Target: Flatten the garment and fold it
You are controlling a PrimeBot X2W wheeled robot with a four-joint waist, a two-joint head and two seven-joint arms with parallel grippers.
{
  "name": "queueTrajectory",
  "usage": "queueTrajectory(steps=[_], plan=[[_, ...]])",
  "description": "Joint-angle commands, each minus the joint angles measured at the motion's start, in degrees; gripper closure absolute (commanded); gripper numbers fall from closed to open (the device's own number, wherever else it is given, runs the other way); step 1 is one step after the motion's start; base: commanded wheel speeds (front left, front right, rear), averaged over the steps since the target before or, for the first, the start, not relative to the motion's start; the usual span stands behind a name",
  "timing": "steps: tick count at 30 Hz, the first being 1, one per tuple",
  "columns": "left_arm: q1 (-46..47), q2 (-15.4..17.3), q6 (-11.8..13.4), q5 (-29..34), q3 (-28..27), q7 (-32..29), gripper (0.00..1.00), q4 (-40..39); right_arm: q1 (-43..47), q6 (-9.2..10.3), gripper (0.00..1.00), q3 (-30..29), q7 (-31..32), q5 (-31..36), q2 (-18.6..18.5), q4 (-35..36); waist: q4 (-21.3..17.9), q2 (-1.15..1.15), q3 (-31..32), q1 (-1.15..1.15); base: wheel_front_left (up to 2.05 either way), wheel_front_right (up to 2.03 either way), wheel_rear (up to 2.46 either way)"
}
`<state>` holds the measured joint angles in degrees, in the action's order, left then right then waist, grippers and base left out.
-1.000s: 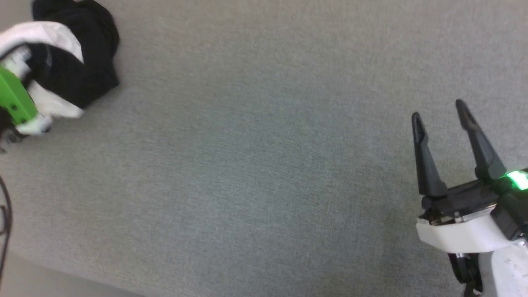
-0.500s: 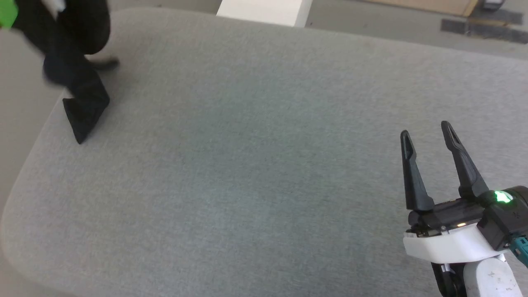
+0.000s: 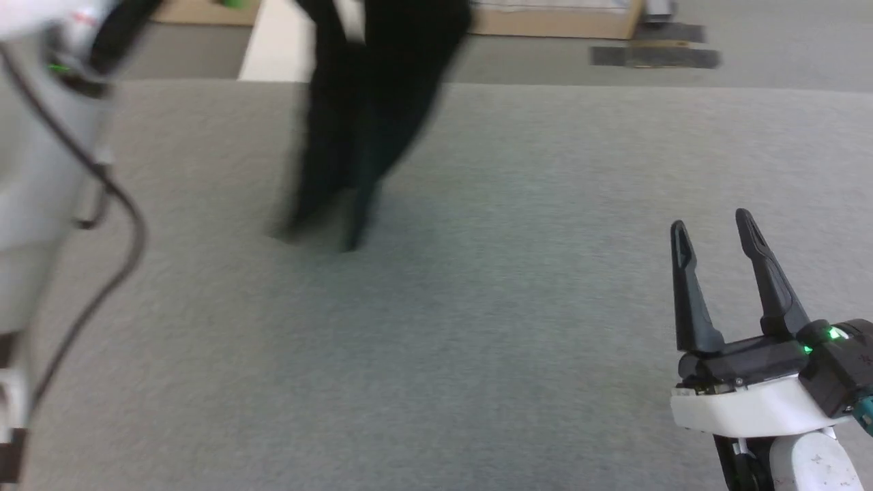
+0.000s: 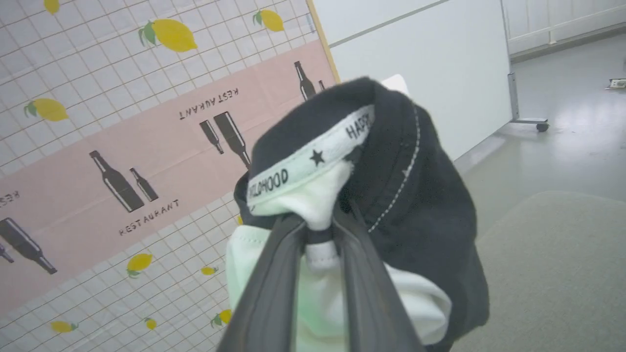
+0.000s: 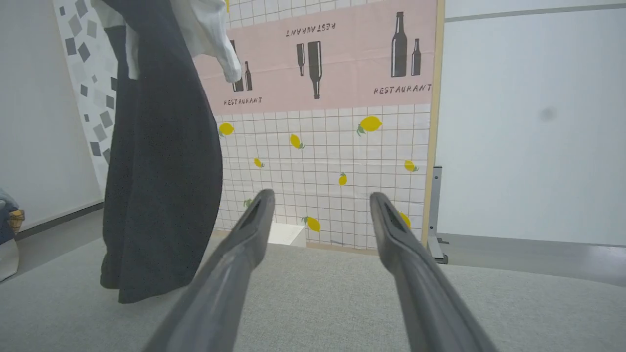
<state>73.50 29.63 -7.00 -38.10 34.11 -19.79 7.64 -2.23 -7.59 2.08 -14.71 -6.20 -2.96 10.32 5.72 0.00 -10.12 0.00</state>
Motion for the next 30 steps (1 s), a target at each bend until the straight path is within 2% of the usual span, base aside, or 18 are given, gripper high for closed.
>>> queueTrajectory(steps=[1,6,11,21,24,28,29,30], plan=[[0.58,-1.49,0.03,-0.33,0.91,0.68,1.0,-0.52,0.46,0.1,0.0,-0.05,-0.29,-0.46,0.07,0.09,-5.77,0.0,1.11,0.0,0.0,0.0,0.0],[-4.33,-5.14,-0.2,-0.11,6.85,2.56,1.0,-0.62,0.62,0.1,0.0,-1.23,-0.29,-0.93,0.07,0.45,-9.15,0.0,0.44,0.0,0.0,0.0,0.0],[-13.39,-7.38,-0.31,-0.36,13.31,4.71,1.0,1.97,0.73,0.1,0.0,-2.13,-0.29,-1.01,0.08,0.74,-10.47,0.0,-0.3,0.0,0.0,0.0,0.0],[-28.97,-8.98,-0.46,-3.47,34.06,4.08,1.0,11.91,0.23,0.1,0.0,-2.04,-0.29,-0.47,0.08,0.86,-9.57,0.0,-1.44,0.0,0.0,0.0,0.0],[-31.79,-9.19,-0.47,-4.92,37.67,3.6,1.0,13.67,-0.01,0.1,0.0,-1.72,-0.29,-0.27,0.08,0.69,-9.25,0.0,-1.39,0.0,0.0,0.0,0.0],[-34.53,-9.92,-0.47,-5.31,38.95,4.48,1.0,14.87,0.35,0.1,0.0,-1.62,-0.29,-0.12,0.08,0.52,-8.51,0.0,-0.42,0.0,0.0,0.0,0.0],[-34.64,-10.14,-0.47,-5.31,39.0,5.81,0.69,15.08,0.66,0.1,0.0,-1.59,-0.29,-0.01,0.08,0.42,-8.22,0.0,0.13,0.0,0.0,0.0,0.0],[-34.34,-10.21,-0.47,-4.75,39.02,7.37,0.0,15.23,0.96,0.1,0.0,-1.57,-0.29,0.06,0.08,0.35,-8.0,0.0,0.61,0.0,0.0,0.0,0.0]])
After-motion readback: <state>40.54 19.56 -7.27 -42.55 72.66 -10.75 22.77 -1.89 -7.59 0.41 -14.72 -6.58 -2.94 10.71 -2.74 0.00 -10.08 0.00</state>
